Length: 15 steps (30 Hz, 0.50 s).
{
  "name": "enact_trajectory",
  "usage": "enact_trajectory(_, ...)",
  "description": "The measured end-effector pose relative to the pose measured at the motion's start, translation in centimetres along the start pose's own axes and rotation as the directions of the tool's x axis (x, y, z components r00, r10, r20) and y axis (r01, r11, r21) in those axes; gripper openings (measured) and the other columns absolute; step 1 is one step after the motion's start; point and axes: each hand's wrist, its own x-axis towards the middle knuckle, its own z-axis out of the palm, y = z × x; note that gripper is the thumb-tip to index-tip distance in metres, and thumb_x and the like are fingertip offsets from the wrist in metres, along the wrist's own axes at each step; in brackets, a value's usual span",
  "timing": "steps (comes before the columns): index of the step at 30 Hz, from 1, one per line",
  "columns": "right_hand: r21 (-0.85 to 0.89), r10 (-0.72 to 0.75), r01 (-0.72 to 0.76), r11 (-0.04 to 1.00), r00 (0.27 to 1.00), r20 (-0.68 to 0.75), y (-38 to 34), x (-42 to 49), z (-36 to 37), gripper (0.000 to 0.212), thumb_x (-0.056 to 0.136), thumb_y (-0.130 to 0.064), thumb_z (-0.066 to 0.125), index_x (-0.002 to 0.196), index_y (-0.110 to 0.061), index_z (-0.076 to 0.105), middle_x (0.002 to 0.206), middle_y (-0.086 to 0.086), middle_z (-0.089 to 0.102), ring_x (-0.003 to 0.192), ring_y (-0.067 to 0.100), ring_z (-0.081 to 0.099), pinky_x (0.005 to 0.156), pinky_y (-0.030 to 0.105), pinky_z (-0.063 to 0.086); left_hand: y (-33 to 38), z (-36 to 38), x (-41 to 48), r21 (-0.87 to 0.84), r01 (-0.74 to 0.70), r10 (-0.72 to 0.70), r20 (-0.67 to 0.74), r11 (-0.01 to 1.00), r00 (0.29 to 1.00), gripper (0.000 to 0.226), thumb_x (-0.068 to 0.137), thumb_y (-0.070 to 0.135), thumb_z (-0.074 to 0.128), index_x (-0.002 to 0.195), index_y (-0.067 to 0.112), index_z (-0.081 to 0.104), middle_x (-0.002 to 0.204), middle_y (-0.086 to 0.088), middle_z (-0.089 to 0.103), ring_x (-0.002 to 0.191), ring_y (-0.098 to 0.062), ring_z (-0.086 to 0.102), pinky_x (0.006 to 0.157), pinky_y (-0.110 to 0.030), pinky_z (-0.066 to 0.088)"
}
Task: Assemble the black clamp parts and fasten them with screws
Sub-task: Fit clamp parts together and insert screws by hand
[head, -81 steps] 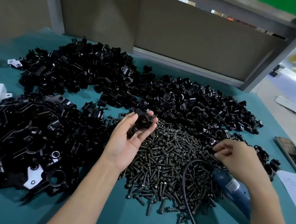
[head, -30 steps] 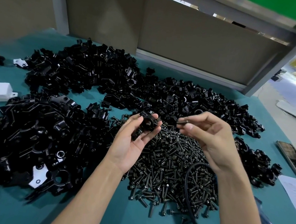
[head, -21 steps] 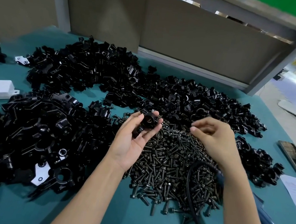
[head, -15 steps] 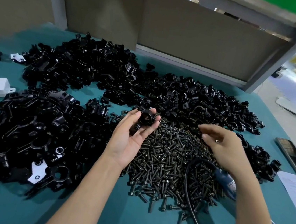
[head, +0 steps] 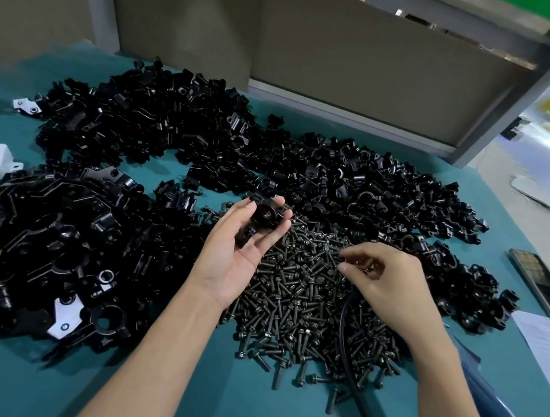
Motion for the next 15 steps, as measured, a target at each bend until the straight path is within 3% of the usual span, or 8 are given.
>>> enact_trajectory(2, -0.063, -0.048, 0.048, 0.997, 0.999, 0.01, -0.7, 0.1, 1.0, 0.018, 0.084, -0.032, 0.078, 0.1, -0.025, 0.077, 0.095, -0.015, 0.066, 0.085, -0.003, 0.058, 0.076, 0.012, 0.045, 0.0, 0.0, 0.0, 0.01, -0.005, 0.005, -0.009, 1.0, 1.0, 0.053, 0.089, 0.014, 0.061, 0.137, -0.005, 0.047, 0.124, -0.023, 0.067, 0.113, -0.037, 0.067, 0.088, -0.038, 0.058)
enact_trajectory(4, -0.112, -0.047, 0.047, 0.993, 0.999, -0.003, -1.2, 0.1, 1.8, 0.018, 0.082, -0.033, 0.079, 0.096, -0.022, 0.077, 0.096, -0.011, 0.066, 0.095, 0.007, 0.059, 0.084, 0.027, 0.05, 0.0, 0.0, 0.0, 0.012, -0.005, 0.005, -0.013, 1.0, 1.0, 0.053, 0.089, 0.014, 0.061, 0.137, -0.005, 0.047, 0.123, -0.023, 0.067, 0.113, -0.037, 0.068, 0.088, -0.038, 0.059)
enact_trajectory(7, -0.138, -0.04, 0.038, 0.99, 0.999, -0.012, -1.6, 0.3, 2.3, 0.011, 0.082, -0.03, 0.08, 0.089, -0.022, 0.075, 0.092, -0.011, 0.065, 0.095, 0.011, 0.058, 0.082, 0.036, 0.052, 0.1, 0.1, 0.0, -0.001, 0.004, -0.004, -0.004, 1.0, 1.0, 0.044, 0.089, 0.013, 0.06, 0.129, -0.002, 0.051, 0.12, -0.022, 0.069, 0.11, -0.036, 0.069, 0.087, -0.038, 0.059)
enact_trajectory(9, -0.071, -0.037, 0.035, 0.997, 0.999, -0.027, -1.7, 0.6, 2.1, 0.008, 0.083, -0.027, 0.08, 0.088, -0.026, 0.073, 0.088, -0.013, 0.067, 0.088, 0.006, 0.06, 0.08, 0.028, 0.052, 0.1, 0.1, 0.0, -0.001, 0.01, -0.01, 0.004, 1.0, 1.0, 0.039, 0.091, 0.013, 0.059, 0.126, -0.001, 0.052, 0.119, -0.022, 0.069, 0.109, -0.036, 0.069, 0.087, -0.038, 0.059)
enact_trajectory(12, 0.188, -0.043, 0.078, 0.979, 0.982, -0.184, -2.9, 1.5, 1.7, 0.013, 0.084, -0.015, 0.079, 0.09, -0.024, 0.072, 0.081, -0.017, 0.068, 0.079, -0.002, 0.064, 0.072, 0.008, 0.048, -0.1, -0.1, 0.1, 0.031, 0.008, -0.008, 0.017, 0.999, 1.0, 0.028, 0.097, 0.01, 0.053, 0.123, -0.001, 0.054, 0.118, -0.021, 0.07, 0.11, -0.035, 0.069, 0.087, -0.037, 0.059)
enact_trajectory(15, 0.312, -0.118, 0.226, 0.923, 0.937, -0.33, -5.7, 2.7, 2.3, 0.013, 0.084, -0.012, 0.078, 0.092, -0.02, 0.073, 0.081, -0.015, 0.07, 0.075, 0.001, 0.066, 0.069, 0.011, 0.051, -0.1, -0.2, 0.1, 0.077, 0.008, -0.01, 0.028, 0.997, 1.0, 0.031, 0.093, 0.014, 0.057, 0.121, 0.0, 0.057, 0.118, -0.018, 0.071, 0.106, -0.032, 0.071, 0.086, -0.034, 0.059)
